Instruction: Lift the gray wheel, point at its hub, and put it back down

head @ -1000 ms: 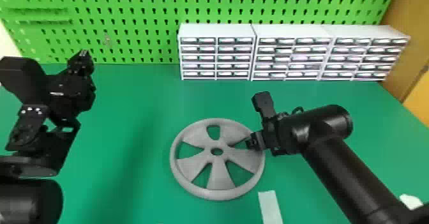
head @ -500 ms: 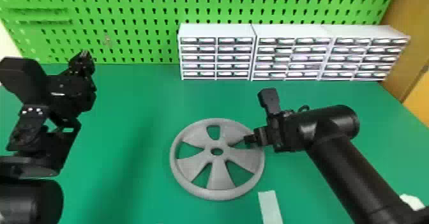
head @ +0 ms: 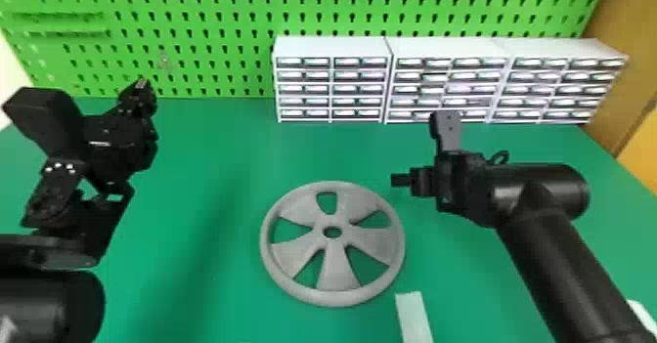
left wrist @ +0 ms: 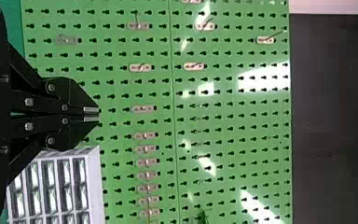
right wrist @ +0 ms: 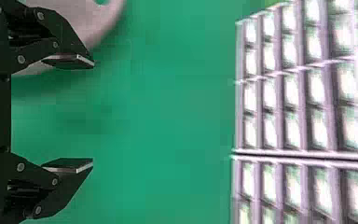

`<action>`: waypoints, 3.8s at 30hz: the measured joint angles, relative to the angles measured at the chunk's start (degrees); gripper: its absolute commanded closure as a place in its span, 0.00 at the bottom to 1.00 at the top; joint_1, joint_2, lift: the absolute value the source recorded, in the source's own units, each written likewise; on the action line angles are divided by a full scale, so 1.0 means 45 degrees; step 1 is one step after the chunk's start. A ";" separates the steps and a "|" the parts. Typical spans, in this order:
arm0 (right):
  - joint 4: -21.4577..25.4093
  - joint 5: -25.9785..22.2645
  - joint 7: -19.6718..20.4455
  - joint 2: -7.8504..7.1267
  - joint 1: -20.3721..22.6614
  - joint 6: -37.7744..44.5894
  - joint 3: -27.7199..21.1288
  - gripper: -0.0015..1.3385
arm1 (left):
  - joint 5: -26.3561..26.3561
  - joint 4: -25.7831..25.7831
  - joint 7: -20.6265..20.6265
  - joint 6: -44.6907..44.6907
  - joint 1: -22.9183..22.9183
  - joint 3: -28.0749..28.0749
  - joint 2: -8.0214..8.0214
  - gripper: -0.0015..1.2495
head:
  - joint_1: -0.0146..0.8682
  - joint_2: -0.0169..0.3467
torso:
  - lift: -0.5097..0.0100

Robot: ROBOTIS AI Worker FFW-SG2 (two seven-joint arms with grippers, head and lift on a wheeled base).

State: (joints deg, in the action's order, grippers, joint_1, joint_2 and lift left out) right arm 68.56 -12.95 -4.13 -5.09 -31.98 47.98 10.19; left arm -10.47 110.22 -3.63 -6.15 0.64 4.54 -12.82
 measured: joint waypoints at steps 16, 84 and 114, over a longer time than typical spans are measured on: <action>0.2892 0.0860 0.0024 0.0291 0.1539 -0.3550 -0.1706 0.37 | -0.0219 -0.0523 -0.0113 0.0000 -0.0235 -0.0829 -0.0040 0.98 | 0.80 0.18 | 0.81; 0.4036 0.2097 0.1953 0.0431 0.4337 -1.1668 -0.0695 0.06 | 0.0564 -0.3161 0.0903 0.1192 -0.2575 -0.2655 0.0603 0.14 | 0.80 0.18 | 0.81; 0.3982 0.1239 0.1954 0.0163 0.1896 -1.1371 -0.0611 0.06 | -0.0136 -0.3465 0.0981 0.1527 -0.4948 -0.2799 0.0414 0.13 | 0.80 0.18 | 0.81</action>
State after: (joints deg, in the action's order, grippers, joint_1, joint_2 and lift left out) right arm 86.48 -7.38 4.66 -4.36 -23.45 -3.19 7.44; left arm -11.08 94.63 0.79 0.72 -21.62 -8.06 -10.96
